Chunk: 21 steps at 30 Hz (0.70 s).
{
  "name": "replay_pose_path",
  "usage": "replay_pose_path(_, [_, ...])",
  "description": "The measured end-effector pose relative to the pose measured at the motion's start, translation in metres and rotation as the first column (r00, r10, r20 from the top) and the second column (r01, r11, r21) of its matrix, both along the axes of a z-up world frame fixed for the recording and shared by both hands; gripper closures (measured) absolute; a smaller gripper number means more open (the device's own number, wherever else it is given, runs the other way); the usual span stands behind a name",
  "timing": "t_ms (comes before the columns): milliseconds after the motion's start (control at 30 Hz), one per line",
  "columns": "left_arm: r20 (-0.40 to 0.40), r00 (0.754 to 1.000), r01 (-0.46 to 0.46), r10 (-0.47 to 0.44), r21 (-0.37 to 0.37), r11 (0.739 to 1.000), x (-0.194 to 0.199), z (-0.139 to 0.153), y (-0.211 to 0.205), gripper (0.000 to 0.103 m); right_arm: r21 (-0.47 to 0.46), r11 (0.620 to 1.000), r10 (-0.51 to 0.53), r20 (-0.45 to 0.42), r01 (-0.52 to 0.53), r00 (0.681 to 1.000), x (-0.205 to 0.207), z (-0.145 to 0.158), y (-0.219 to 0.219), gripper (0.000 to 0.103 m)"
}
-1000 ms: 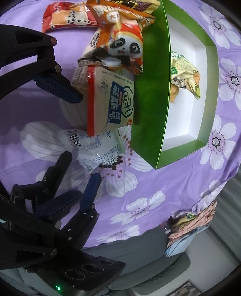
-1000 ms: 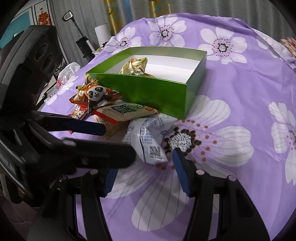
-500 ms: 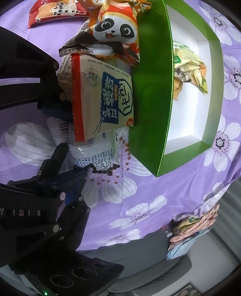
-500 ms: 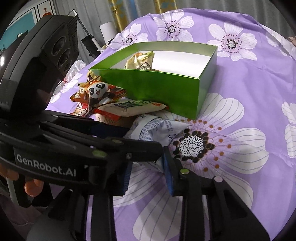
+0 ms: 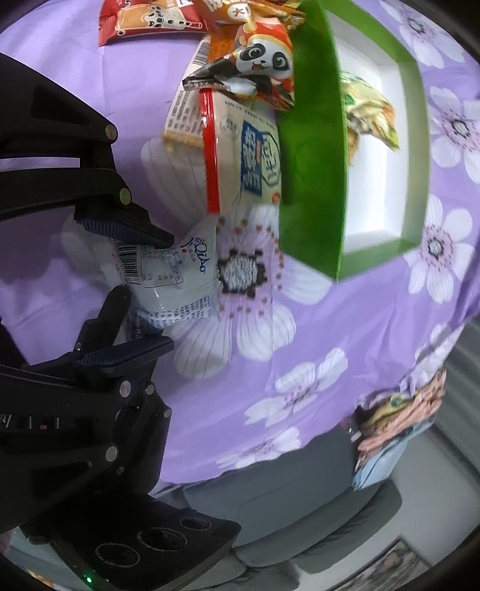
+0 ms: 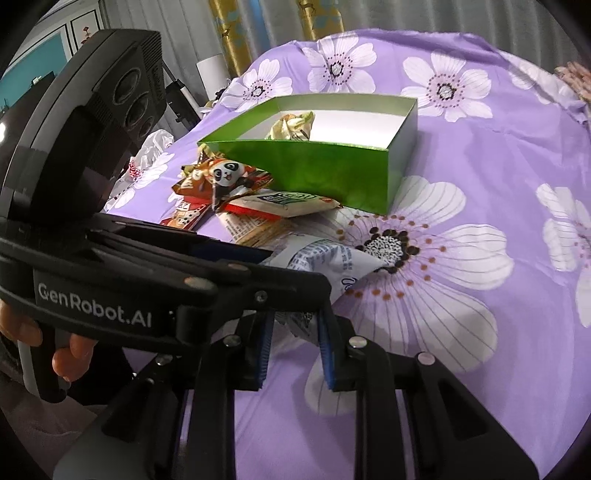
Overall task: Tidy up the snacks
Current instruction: 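Grasp the white Qibo packet with the right gripper and lift it, then place the Qibo packet into the green box and open the right gripper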
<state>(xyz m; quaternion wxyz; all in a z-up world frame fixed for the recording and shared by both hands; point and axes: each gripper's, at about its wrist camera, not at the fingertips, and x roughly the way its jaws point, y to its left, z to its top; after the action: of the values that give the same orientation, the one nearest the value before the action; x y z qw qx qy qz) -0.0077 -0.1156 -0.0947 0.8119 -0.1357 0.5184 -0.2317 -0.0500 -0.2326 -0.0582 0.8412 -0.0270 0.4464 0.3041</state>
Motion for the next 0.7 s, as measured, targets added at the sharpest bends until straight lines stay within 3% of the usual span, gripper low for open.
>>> replay_pose_path(333, [0.114,0.993,0.019,-0.016,-0.02,1.0,-0.006,0.039,0.002,0.054,-0.006,1.0,-0.016,0.108,0.017,0.994,-0.003,0.038,0.005,0.081])
replay_pose_path(700, [0.24,0.967,-0.082,0.082,-0.009,0.997,0.031,0.085,0.056,0.054,0.008,0.997,0.072,0.236,-0.076,0.969,0.052,0.073,0.058,0.081])
